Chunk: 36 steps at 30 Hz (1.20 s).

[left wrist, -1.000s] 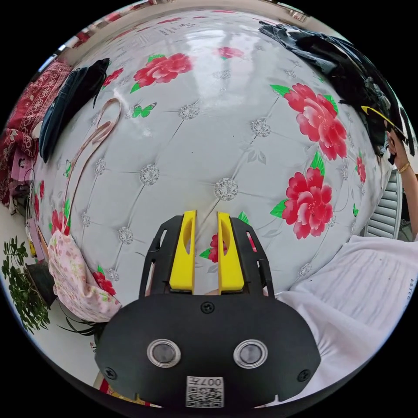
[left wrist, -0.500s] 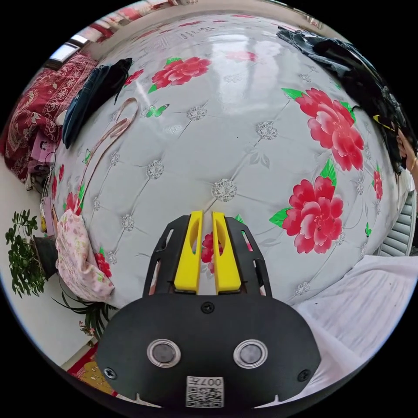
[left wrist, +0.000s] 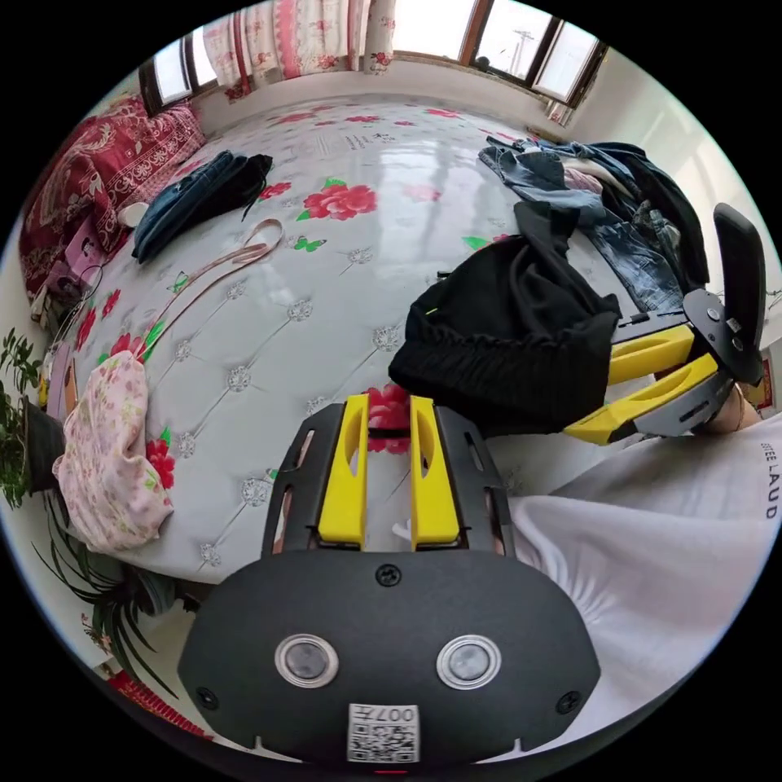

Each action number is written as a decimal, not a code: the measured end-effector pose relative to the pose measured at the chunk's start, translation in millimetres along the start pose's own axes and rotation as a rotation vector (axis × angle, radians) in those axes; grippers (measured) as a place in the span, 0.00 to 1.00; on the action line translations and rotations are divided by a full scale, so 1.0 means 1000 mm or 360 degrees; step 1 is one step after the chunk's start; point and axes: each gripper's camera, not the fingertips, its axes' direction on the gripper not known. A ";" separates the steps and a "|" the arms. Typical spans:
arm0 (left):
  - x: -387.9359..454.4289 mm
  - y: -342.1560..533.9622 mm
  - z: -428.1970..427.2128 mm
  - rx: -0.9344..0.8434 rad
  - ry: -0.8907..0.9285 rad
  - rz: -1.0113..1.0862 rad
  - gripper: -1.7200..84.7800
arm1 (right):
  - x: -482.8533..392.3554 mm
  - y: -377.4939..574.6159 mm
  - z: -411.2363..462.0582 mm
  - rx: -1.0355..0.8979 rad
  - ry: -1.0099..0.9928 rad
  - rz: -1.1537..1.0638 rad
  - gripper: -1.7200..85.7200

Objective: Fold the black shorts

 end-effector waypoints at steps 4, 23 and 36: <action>-0.036 0.037 -0.020 0.0047 0.0068 -0.0089 0.12 | 0.031 0.047 -0.043 0.0185 0.0284 0.0349 0.12; 0.013 0.046 0.023 -0.0167 -0.0036 0.0322 0.04 | 0.117 0.184 -0.036 -0.0398 0.0838 0.1055 0.08; -0.093 0.138 -0.098 0.0224 -0.0064 -0.0365 0.07 | 0.078 0.257 -0.173 0.0337 0.0802 0.1245 0.11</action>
